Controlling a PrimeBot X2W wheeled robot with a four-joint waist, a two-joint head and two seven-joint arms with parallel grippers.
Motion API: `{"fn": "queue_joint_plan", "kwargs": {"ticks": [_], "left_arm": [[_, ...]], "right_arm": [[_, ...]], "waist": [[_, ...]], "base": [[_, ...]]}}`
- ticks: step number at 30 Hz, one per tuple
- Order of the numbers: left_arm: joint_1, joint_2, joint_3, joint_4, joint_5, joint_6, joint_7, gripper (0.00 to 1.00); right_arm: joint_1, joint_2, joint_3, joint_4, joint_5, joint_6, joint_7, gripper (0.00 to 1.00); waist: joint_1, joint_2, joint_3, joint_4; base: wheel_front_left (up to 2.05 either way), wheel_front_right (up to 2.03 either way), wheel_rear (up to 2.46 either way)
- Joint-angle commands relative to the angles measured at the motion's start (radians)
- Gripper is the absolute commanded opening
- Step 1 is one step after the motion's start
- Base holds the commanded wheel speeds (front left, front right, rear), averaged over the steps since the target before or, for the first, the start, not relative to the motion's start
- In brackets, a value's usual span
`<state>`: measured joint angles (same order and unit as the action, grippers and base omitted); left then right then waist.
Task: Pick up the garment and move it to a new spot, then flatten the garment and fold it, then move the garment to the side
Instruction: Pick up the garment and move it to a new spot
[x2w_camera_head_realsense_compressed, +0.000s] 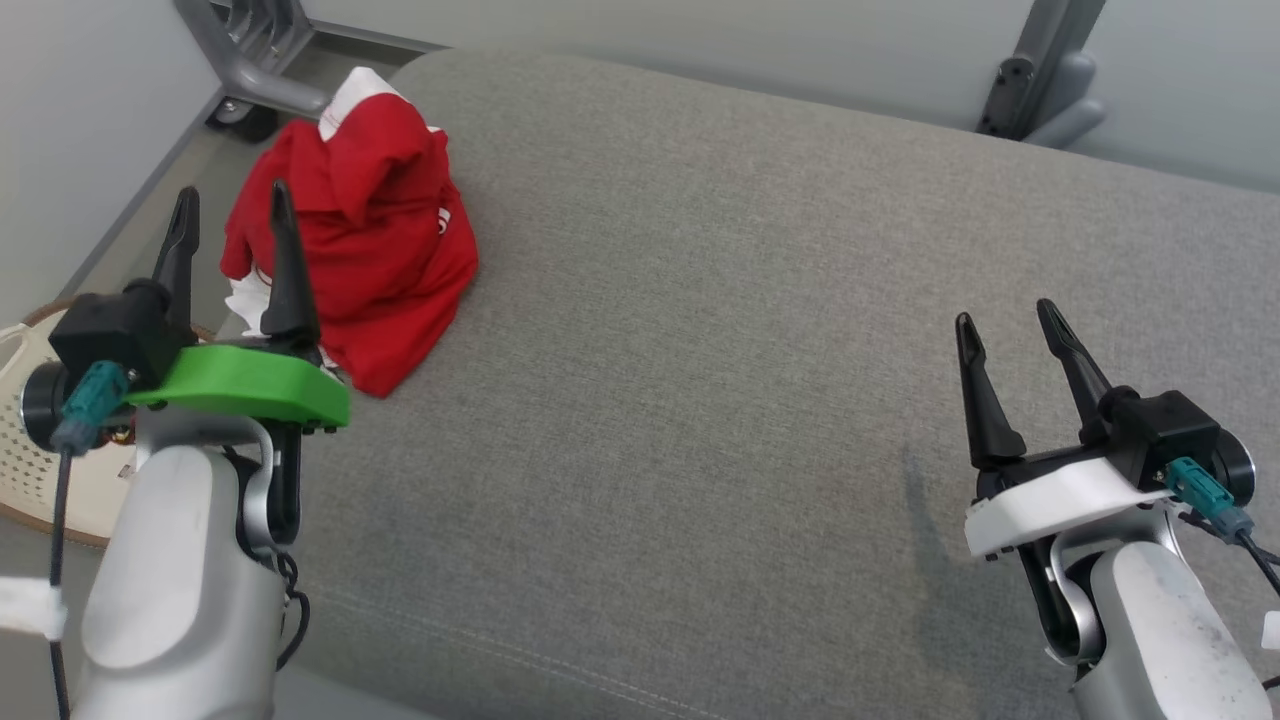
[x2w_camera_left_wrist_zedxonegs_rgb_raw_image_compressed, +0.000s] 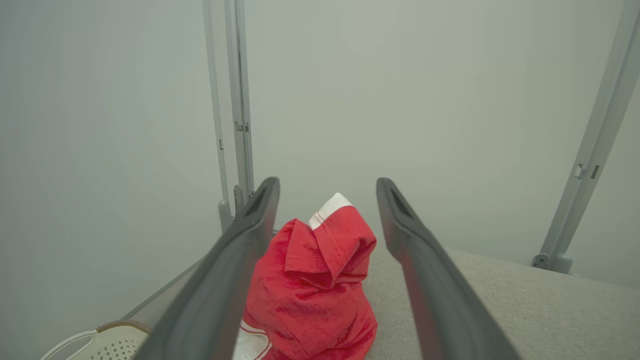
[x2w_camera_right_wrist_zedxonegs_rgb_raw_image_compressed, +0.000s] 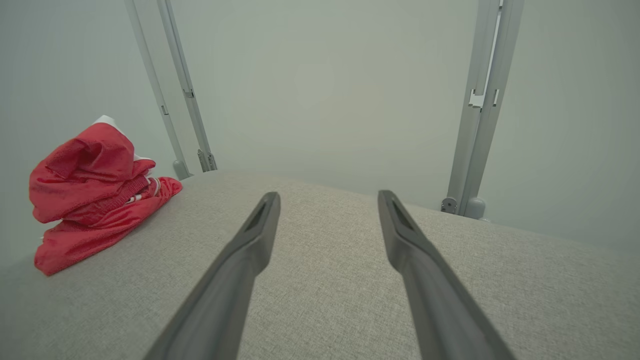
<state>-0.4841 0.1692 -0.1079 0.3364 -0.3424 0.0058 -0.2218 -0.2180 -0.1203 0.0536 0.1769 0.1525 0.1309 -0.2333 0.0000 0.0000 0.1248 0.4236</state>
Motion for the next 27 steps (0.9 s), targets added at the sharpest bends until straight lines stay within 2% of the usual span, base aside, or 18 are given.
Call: {"fn": "queue_joint_plan", "kwargs": {"ticks": [1,10,19,20,22,27], "left_arm": [[-0.044,0.007,0.000,0.033,-0.015,-0.014,0.004,1.00],[-0.255,0.044,0.013,0.364,-0.058,-0.078,0.025,1.00],[-0.373,0.105,0.028,0.640,-0.071,-0.077,0.021,1.00],[-0.383,0.108,0.025,0.659,-0.071,-0.083,0.019,0.81],[-0.400,0.119,0.022,0.684,-0.062,-0.077,0.006,0.00],[-0.421,0.131,0.006,0.720,-0.048,-0.078,-0.015,0.00]], "right_arm": [[-0.021,-0.010,0.007,-0.008,-0.011,0.000,0.006,1.00],[-0.072,-0.027,0.015,-0.017,-0.009,0.000,0.009,1.00],[-0.101,-0.022,0.025,-0.005,-0.006,0.000,-0.006,1.00],[-0.102,-0.021,0.024,-0.003,-0.006,0.000,-0.008,1.00],[-0.101,-0.021,0.022,0.001,-0.005,0.000,-0.010,1.00],[-0.095,-0.011,0.020,0.015,-0.011,0.000,-0.015,1.00]], "waist": [[0.0000,0.0000,0.089,-0.081],[0.0000,0.0000,0.190,-0.178],[0.0000,0.0000,0.226,-0.223],[0.0000,0.0000,0.227,-0.224],[0.0000,0.0000,0.228,-0.224],[0.0000,0.0000,0.208,-0.221]], "base": [[0.00,0.00,0.00],[0.00,0.00,0.00],[0.00,0.00,0.00],[0.00,0.00,0.00],[0.00,0.00,0.00],[0.00,0.00,0.00]]}}
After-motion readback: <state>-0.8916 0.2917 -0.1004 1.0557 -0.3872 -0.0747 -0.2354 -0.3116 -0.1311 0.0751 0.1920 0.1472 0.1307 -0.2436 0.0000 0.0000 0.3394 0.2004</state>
